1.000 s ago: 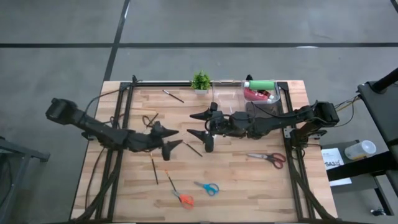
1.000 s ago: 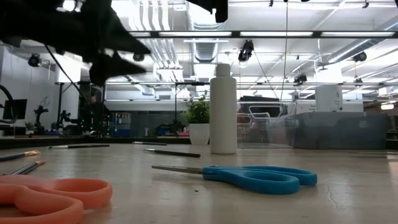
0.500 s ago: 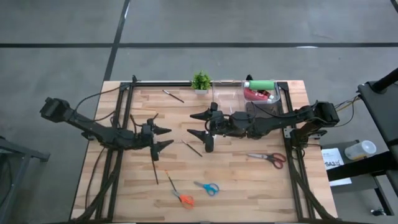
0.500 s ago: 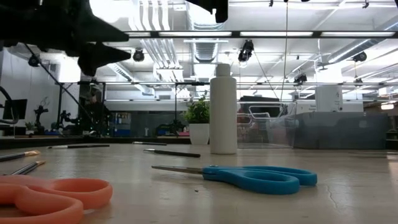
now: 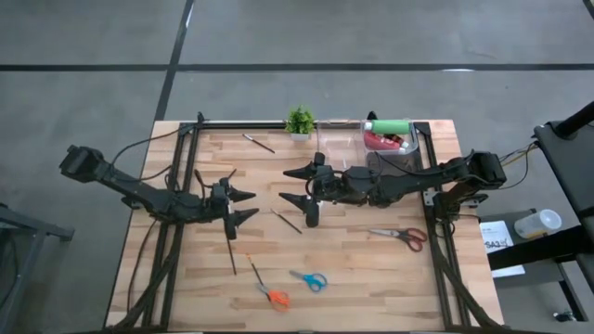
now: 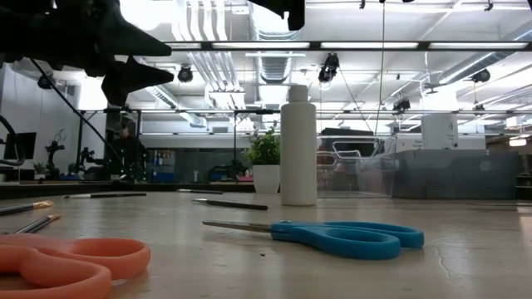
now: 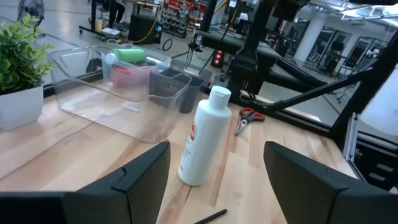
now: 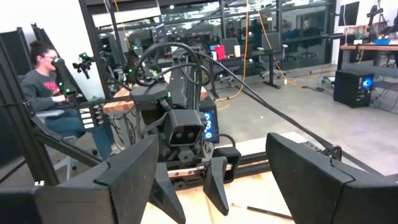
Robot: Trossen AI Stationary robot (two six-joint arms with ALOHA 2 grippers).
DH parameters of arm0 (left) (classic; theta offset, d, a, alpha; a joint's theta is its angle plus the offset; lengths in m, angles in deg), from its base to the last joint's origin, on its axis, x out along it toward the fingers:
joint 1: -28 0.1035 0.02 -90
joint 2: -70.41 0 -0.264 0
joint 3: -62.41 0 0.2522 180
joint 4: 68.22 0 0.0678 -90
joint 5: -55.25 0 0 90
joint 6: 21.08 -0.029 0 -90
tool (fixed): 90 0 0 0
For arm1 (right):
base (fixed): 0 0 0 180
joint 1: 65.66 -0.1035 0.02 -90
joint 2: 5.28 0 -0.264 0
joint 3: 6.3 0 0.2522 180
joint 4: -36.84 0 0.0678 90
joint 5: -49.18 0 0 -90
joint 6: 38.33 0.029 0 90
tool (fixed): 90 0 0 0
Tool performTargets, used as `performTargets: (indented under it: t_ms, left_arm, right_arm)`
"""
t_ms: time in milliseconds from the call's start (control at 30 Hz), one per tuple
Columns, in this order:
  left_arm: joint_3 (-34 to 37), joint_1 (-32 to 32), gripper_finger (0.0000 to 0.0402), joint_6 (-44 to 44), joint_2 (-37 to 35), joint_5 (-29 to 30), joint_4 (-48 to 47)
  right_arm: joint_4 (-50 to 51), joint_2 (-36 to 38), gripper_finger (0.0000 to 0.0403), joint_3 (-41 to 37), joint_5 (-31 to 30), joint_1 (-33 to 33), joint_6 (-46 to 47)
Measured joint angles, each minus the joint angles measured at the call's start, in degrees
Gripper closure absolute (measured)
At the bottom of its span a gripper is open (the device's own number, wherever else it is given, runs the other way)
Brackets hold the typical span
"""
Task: Pick & Place Paint Supplies
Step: Put the white paint bottle into the right transparent bin
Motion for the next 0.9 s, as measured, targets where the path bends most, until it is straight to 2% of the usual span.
performTargets:
  t_ms: [633, 900]
  left_arm:
    - [0.00, 0.00, 0.0135, 0.55, 0.04, 0.04, -0.04]
    - [0.65, 0.00, 0.0135, 0.57, 0.04, 0.09, -2.86]
  right_arm:
    - [0.00, -0.02, 0.0108, 0.02, -0.01, 0.01, 0.00]
    - [-0.02, -0.02, 0.0108, 0.02, 0.01, 0.01, 0.00]
